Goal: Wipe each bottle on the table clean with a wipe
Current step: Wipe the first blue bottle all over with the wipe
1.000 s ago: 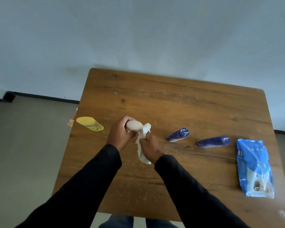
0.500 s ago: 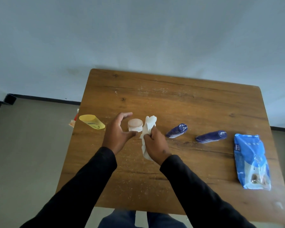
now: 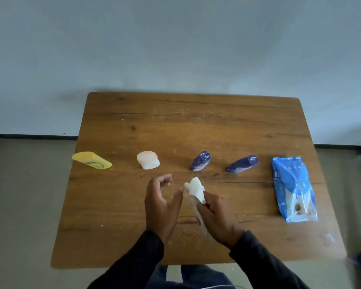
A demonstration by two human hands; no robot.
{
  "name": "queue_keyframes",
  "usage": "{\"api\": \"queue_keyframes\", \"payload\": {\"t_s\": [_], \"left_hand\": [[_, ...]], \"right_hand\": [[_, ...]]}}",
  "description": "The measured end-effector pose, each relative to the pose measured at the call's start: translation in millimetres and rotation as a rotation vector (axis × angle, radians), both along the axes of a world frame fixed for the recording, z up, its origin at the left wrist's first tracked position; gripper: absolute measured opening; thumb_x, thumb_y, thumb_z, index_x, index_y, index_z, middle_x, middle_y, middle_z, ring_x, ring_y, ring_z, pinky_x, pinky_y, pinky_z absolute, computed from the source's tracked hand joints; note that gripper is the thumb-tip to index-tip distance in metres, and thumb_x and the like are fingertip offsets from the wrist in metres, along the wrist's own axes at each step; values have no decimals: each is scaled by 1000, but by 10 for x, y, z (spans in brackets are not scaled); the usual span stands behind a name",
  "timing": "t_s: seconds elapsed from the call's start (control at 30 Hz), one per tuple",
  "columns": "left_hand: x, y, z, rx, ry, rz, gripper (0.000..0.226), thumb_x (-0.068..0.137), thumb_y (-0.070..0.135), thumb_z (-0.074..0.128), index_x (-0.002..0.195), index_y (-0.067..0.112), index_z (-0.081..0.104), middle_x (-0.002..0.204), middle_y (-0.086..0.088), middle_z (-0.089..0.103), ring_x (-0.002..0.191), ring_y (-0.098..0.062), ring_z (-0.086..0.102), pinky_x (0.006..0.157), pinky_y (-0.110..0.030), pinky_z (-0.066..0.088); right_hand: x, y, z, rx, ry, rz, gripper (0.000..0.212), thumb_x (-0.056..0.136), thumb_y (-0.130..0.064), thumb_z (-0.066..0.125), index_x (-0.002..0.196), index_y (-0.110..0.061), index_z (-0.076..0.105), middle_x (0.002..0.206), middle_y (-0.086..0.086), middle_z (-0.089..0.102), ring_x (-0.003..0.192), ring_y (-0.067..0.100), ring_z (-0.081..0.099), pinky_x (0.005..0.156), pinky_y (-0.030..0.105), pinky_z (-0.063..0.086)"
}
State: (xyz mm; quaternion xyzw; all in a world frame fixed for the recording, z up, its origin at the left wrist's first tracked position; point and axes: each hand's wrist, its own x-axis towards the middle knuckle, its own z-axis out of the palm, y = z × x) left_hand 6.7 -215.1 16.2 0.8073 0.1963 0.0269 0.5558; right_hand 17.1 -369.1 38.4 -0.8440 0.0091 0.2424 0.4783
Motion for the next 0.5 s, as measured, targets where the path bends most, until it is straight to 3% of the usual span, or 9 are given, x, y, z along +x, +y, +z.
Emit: {"api": "queue_keyframes", "payload": {"t_s": [0.13, 0.23, 0.37, 0.43, 0.5], "left_hand": [[204, -191, -386, -66, 106, -171, 51, 82, 19, 81, 126, 26, 55, 132, 9, 59, 125, -6, 55, 103, -26, 45], [421, -286, -604, -32, 158, -272, 70, 79, 25, 83, 139, 21, 48, 140, 8, 51, 130, -8, 48, 104, -23, 38], [651, -350, -760, -23, 172, -314, 82, 71, 36, 89, 140, 21, 47, 137, 8, 54, 122, 6, 50, 102, -19, 41], [725, -366, -787, -22, 170, -323, 81, 72, 35, 90, 139, 21, 47, 133, 8, 56, 116, 14, 50, 95, -7, 39], [791, -379, -816, -18, 154, -326, 78, 74, 31, 89, 139, 21, 48, 133, 7, 58, 116, 10, 53, 90, -3, 38]], "right_hand": [[10, -229, -309, -100, 143, -157, 22, 89, -9, 50, 67, -9, 51, 60, -1, 54, 56, 14, 50, 56, 43, 46], [169, -295, -464, -132, 177, -235, 19, 79, -22, 44, 72, -7, 53, 68, 8, 63, 65, 29, 61, 62, 45, 51], [415, -303, -637, -180, 207, -247, 7, 91, -16, 46, 90, -11, 50, 85, 10, 63, 85, 35, 62, 67, 34, 44], [523, -290, -678, -188, 201, -242, 3, 94, -14, 45, 93, -11, 46, 90, 11, 60, 89, 36, 60, 69, 33, 41], [612, -282, -707, -185, 195, -243, 2, 94, -13, 45, 93, -12, 44, 93, 12, 59, 93, 37, 59, 72, 34, 42]]}}
